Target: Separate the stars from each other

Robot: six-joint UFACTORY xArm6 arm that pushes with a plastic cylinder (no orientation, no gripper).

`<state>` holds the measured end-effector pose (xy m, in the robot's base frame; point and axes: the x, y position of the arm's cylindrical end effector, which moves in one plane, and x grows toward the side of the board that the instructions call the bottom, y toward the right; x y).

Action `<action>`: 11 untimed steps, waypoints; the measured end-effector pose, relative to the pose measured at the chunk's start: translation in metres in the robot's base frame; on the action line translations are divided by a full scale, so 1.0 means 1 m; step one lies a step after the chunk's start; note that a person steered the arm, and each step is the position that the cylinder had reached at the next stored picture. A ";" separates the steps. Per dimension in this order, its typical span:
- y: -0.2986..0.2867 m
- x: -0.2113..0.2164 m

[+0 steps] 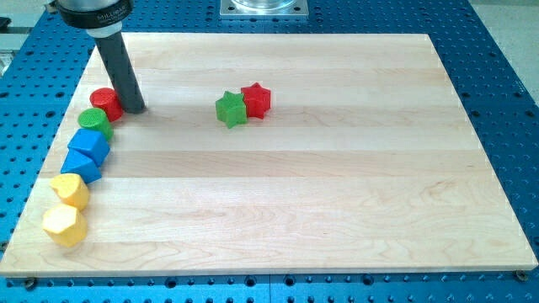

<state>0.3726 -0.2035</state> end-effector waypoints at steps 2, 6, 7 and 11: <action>0.074 -0.048; 0.149 0.027; 0.121 -0.007; 0.062 0.024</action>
